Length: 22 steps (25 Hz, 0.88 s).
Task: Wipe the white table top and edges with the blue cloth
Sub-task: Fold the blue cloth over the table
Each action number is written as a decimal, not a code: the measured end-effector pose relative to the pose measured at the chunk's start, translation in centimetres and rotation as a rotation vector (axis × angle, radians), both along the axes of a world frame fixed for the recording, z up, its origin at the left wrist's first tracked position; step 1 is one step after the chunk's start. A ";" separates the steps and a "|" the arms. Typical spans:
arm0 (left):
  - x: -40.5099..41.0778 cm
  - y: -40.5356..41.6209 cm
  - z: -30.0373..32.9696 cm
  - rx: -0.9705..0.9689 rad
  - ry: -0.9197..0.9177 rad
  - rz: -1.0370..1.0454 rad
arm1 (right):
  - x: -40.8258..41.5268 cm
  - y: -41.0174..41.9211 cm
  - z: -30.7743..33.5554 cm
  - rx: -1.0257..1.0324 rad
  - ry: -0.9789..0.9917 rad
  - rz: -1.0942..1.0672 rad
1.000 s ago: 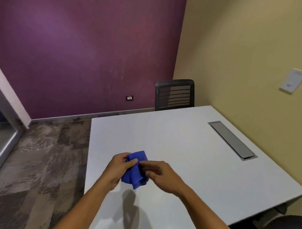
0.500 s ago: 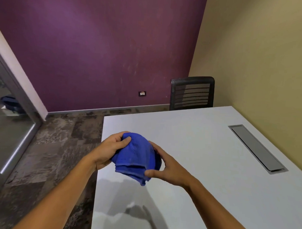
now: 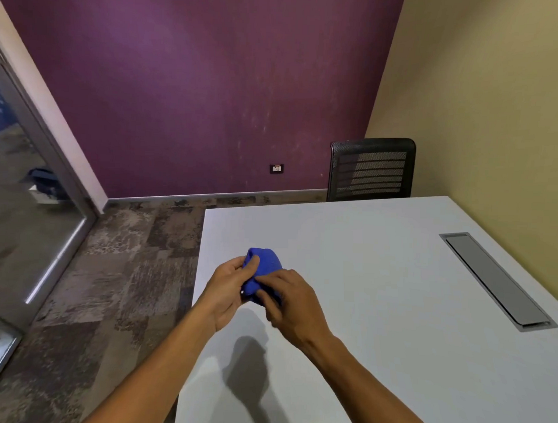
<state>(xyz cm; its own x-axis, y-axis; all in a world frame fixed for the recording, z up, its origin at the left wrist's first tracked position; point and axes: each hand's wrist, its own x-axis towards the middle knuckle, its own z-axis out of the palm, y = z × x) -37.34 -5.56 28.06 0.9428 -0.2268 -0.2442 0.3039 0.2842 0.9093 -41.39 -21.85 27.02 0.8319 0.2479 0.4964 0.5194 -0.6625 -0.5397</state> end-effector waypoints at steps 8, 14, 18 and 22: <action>-0.9 1.4 -1.8 -0.031 0.052 -0.063 | 0.0 -1.2 0.4 0.542 0.584 -0.163; -1.6 1.4 -2.3 0.100 0.109 0.103 | -1.1 0.7 1.6 0.591 0.402 -0.368; -2.7 0.0 -1.9 0.016 0.123 0.081 | -3.3 3.9 1.4 0.426 0.363 -0.195; -3.9 0.3 -1.5 -0.058 0.077 0.064 | -5.3 3.0 0.9 0.347 0.368 -0.006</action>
